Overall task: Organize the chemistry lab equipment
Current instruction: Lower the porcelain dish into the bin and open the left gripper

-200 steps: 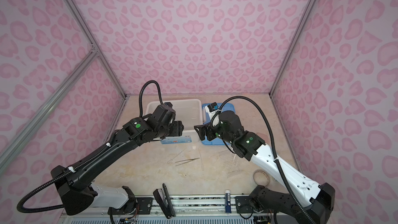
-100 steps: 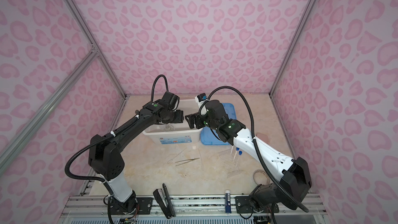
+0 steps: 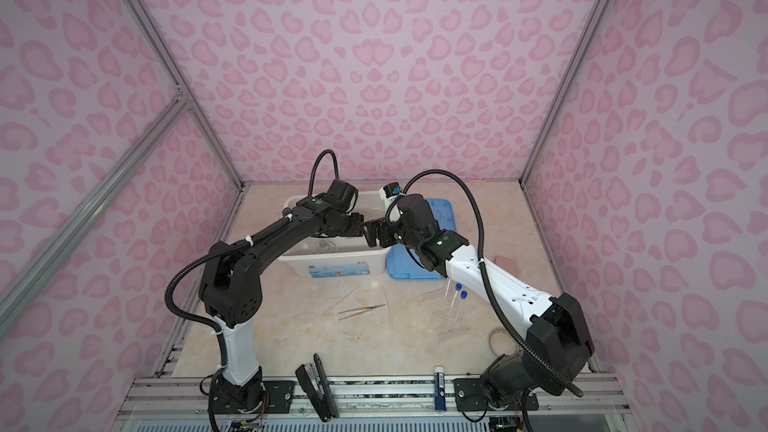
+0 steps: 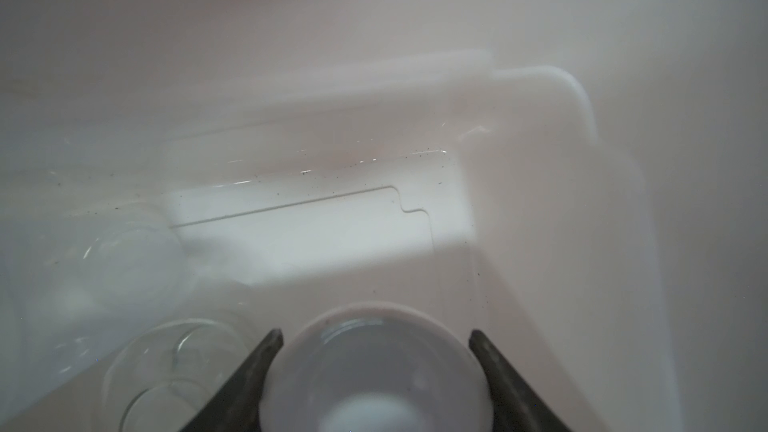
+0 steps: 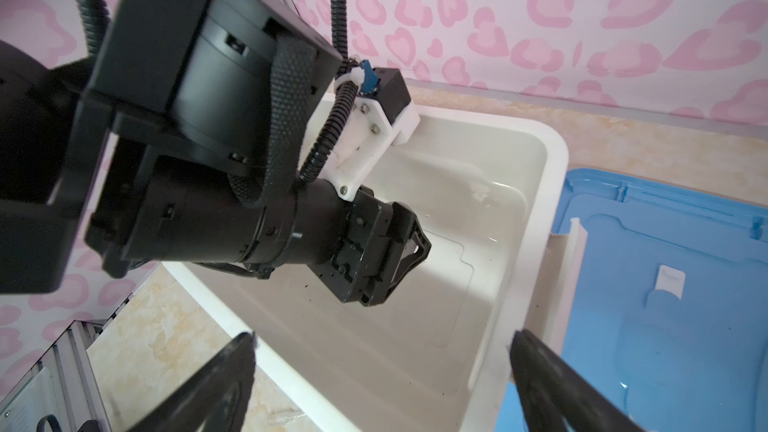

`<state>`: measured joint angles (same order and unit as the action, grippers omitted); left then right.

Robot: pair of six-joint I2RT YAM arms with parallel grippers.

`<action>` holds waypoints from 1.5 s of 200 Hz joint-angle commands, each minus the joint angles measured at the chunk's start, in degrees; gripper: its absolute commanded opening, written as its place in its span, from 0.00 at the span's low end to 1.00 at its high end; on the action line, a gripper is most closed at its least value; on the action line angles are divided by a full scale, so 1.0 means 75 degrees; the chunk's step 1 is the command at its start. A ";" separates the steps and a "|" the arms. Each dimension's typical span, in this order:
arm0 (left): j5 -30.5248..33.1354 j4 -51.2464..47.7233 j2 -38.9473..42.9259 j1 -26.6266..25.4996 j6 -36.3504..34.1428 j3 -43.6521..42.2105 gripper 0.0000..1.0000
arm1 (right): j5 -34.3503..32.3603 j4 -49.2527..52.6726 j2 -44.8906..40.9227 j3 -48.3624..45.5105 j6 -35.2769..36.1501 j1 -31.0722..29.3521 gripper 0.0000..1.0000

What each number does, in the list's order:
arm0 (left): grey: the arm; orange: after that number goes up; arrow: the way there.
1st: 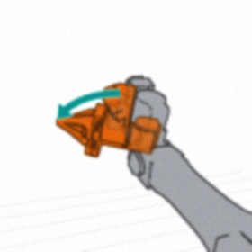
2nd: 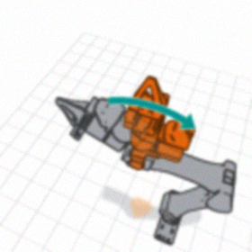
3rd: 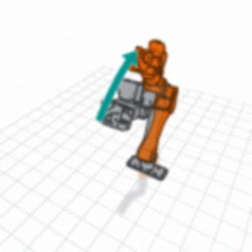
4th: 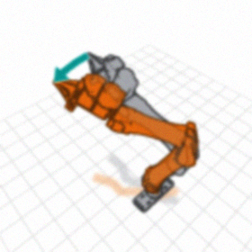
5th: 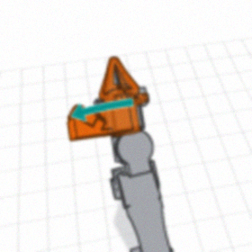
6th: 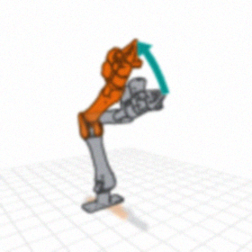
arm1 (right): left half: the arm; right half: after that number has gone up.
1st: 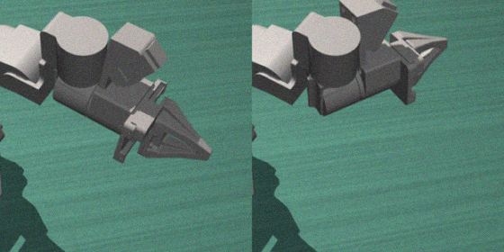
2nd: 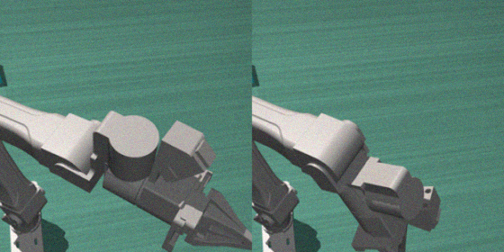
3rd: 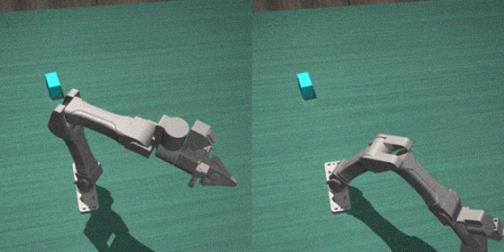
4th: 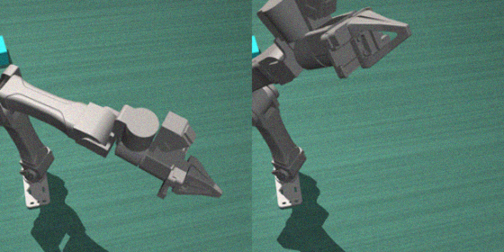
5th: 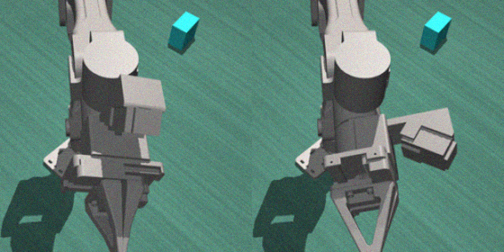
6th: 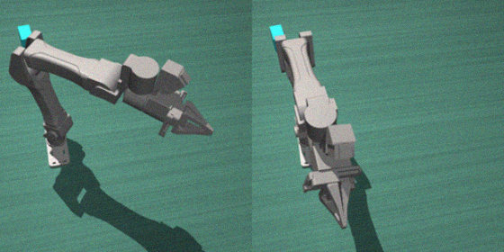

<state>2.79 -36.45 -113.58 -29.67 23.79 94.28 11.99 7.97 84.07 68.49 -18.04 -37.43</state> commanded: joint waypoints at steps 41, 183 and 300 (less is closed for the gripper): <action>0.0113 0.0592 -0.0341 0.0007 0.0026 -0.0307 0.56 | 0.0055 -0.0296 -0.0038 -0.0199 -0.0048 0.0045 0.96; 0.0640 0.0828 -0.0628 0.0204 0.0051 -0.0893 0.56 | 0.0491 -0.0190 0.0565 0.0149 0.0027 -0.0077 0.95; 0.0570 0.1028 -0.0612 0.0667 0.0393 -0.1274 0.64 | 0.0441 -0.0179 0.0740 0.0222 0.0011 -0.0140 0.94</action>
<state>7.66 -29.76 -117.99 -24.69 26.04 84.44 15.20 7.16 89.36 69.97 -18.17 -38.37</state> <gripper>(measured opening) 0.679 0.944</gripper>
